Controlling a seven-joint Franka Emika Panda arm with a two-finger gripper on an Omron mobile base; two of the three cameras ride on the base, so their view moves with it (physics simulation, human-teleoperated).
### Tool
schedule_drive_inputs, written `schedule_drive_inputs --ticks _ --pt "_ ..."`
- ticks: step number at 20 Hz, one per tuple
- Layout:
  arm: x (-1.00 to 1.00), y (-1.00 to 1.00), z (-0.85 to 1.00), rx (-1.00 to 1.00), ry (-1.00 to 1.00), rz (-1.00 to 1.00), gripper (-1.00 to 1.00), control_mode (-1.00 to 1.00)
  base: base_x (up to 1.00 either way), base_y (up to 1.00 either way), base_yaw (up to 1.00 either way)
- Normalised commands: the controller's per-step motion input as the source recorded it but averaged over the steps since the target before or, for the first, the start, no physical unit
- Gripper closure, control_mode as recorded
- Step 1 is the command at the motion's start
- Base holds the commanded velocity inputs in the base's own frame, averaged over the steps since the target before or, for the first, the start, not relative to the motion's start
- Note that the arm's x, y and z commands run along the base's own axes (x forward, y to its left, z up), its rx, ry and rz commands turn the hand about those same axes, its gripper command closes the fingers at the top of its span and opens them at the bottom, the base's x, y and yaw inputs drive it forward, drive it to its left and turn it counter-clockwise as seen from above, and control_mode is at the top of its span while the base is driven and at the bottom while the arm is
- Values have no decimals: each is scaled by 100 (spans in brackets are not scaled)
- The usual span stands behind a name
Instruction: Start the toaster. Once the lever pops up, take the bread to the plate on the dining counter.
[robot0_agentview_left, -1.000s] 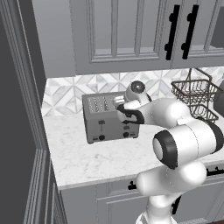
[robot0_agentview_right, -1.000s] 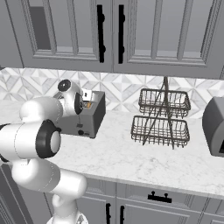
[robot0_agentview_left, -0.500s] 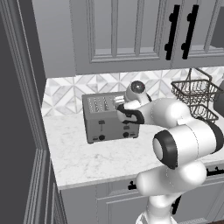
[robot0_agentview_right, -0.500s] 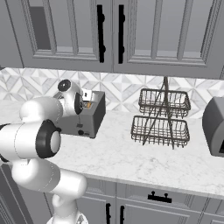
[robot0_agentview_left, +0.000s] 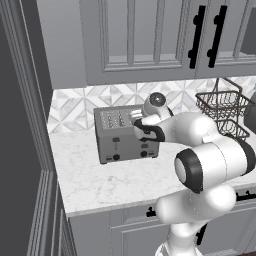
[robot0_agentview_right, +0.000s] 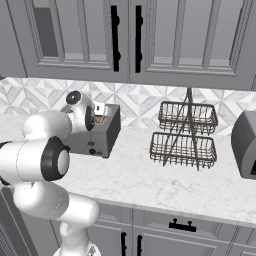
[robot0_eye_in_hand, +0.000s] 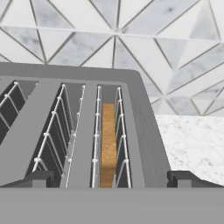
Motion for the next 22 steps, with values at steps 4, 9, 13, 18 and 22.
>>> schedule_drive_inputs --ticks 4,9,13,18,22 --pt "0 0 0 0 0 0 -100 -100 0 0 0" --pt "0 0 0 0 0 0 -100 -100 0 0 0" --pt "0 0 0 0 0 0 -100 -100 0 0 0" --pt "0 0 0 0 0 0 -100 -100 0 0 0" --pt "0 0 0 0 0 0 -100 -100 0 0 0"
